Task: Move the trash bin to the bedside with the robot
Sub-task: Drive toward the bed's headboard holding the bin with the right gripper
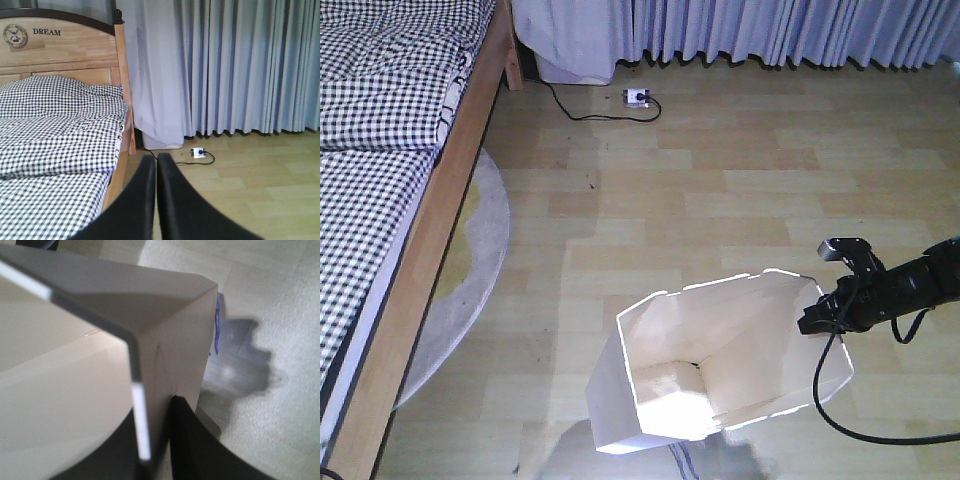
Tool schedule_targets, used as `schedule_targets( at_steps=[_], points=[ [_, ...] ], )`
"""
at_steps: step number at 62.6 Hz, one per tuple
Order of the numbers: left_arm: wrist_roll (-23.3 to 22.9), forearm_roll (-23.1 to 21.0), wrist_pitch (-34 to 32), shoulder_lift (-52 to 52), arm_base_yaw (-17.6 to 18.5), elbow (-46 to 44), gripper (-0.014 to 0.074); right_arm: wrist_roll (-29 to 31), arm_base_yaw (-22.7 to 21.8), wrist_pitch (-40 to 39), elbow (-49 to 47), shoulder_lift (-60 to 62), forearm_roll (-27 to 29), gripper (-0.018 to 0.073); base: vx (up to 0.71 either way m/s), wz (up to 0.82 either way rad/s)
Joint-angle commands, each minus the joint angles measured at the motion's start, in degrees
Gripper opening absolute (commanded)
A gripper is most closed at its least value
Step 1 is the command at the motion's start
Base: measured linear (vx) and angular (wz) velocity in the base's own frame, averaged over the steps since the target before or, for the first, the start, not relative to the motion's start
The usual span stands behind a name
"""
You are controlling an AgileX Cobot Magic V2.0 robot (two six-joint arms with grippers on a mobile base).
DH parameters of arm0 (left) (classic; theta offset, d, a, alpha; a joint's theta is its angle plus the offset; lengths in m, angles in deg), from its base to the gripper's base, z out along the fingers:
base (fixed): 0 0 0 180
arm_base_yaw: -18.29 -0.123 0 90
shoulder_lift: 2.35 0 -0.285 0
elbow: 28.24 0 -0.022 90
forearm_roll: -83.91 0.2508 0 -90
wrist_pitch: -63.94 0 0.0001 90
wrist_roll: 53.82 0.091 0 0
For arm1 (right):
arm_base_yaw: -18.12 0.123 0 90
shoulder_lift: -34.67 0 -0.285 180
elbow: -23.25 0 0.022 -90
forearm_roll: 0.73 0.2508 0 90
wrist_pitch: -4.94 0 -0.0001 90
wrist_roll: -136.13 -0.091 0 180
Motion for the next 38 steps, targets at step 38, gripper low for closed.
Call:
schedule_targets(
  at_steps=[38],
  points=[
    [-0.79,-0.54,-4.29,-0.81,0.37,0.67,-0.0006,-1.07,-0.22,12.08,-0.78,4.28,4.68,-0.0005,0.37,0.03]
  ],
)
